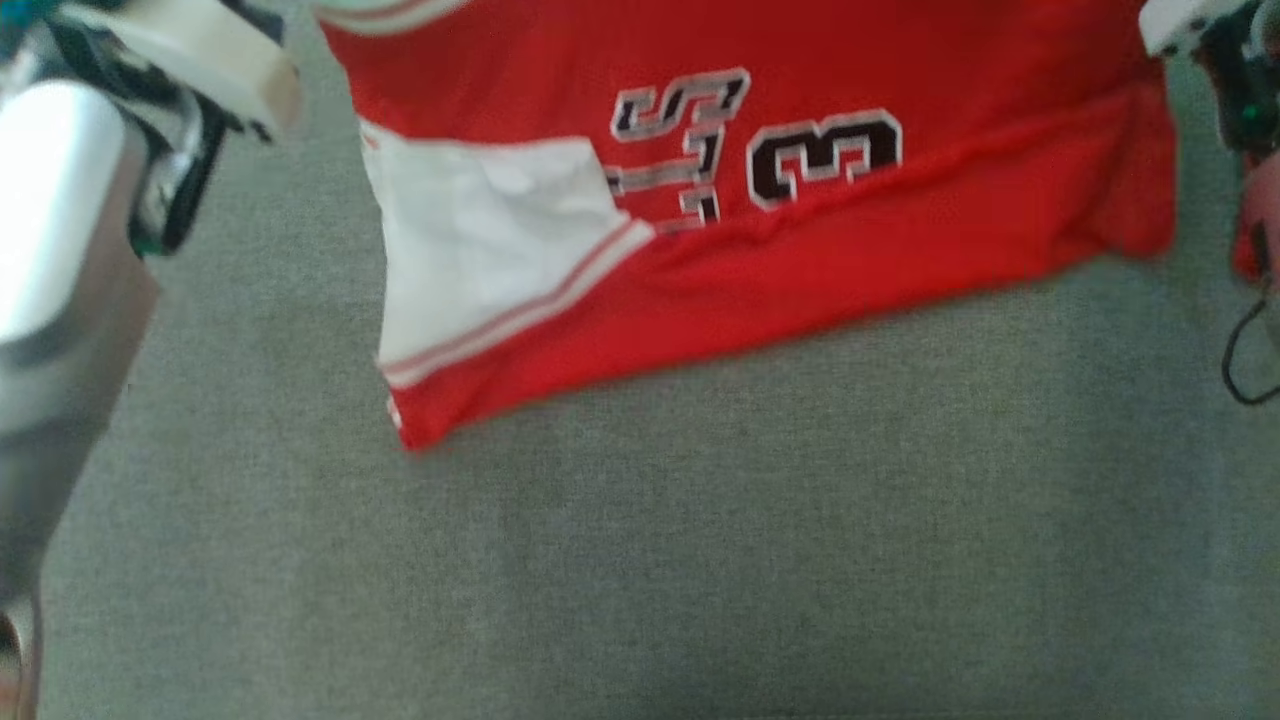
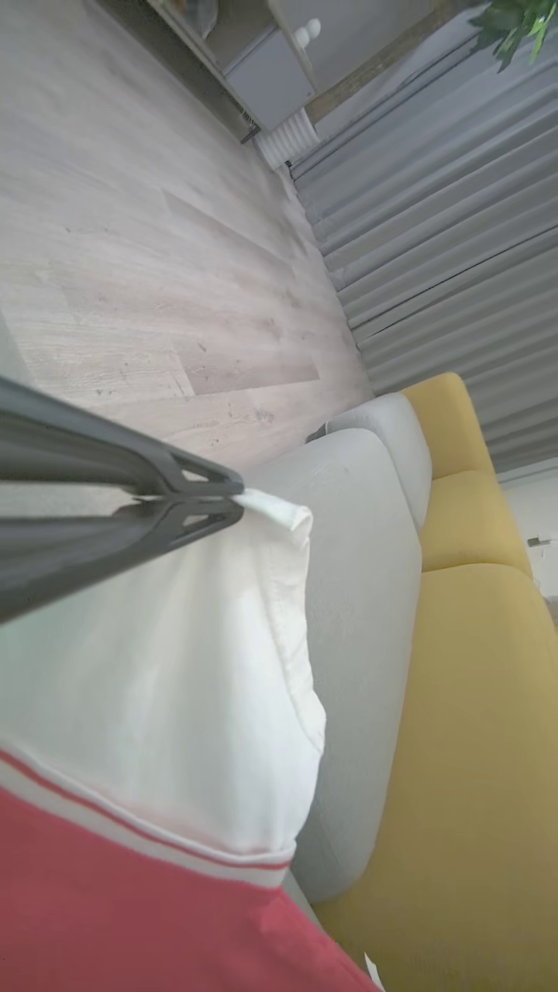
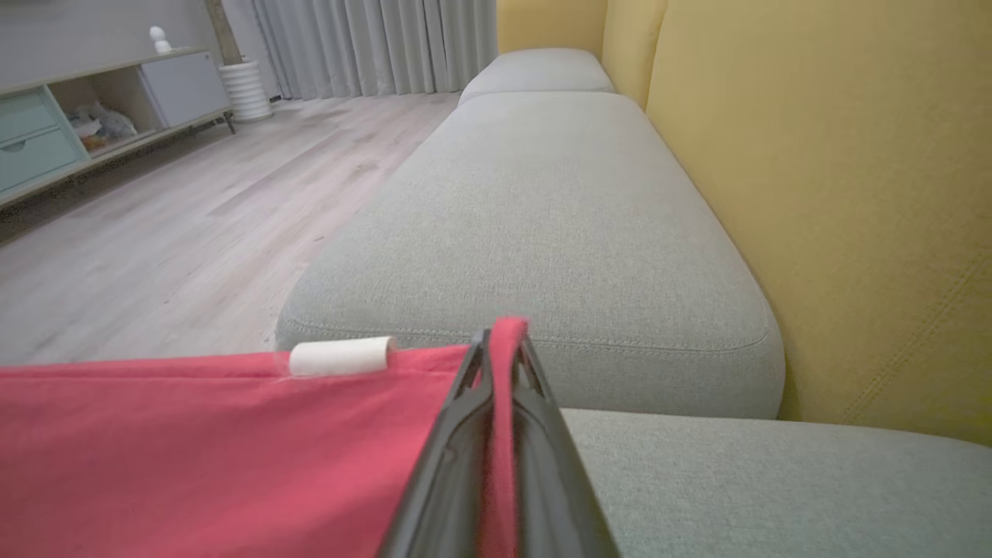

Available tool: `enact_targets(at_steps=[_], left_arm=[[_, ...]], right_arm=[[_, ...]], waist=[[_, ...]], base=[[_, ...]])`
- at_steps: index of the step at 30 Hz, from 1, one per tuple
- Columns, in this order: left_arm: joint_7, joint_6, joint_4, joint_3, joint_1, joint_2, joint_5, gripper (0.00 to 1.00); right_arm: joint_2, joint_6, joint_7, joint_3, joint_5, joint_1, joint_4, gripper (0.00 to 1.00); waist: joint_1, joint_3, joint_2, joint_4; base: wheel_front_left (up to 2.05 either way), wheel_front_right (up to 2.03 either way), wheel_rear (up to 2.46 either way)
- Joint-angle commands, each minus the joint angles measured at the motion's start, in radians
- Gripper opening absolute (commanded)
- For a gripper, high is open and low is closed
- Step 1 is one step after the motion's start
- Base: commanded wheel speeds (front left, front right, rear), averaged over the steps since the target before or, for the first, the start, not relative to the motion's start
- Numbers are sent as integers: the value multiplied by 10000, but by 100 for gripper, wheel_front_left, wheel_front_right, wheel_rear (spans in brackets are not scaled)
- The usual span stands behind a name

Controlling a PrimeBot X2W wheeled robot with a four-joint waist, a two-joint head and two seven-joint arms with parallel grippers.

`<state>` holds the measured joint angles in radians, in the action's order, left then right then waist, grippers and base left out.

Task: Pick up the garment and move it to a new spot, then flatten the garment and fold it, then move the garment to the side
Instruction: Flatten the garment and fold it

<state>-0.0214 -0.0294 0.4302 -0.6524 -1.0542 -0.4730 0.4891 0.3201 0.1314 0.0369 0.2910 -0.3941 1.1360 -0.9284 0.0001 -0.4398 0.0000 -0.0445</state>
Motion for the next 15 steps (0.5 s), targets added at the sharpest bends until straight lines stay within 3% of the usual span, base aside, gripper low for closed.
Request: enact_targets(at_steps=[1, 9, 15], left_arm=[[190, 31, 8, 433, -697, -463, -112, 0], [1354, 558, 2222, 295, -1789, 284, -213, 0], [1783, 994, 3081, -112, -1654, 565, -269, 0]], right_arm=[[-105, -7, 160, 76, -97, 348, 181, 0], [-392, -7, 796, 368, -535, 934, -611, 0], [-190, -7, 860, 931, -1133, 556, -894, 0]], waist=[[-1, -57, 0, 24], [-1, -179, 0, -58], [-1, 42, 0, -207]], base=[[0, 0, 0], [0, 0, 0], [0, 0, 0]])
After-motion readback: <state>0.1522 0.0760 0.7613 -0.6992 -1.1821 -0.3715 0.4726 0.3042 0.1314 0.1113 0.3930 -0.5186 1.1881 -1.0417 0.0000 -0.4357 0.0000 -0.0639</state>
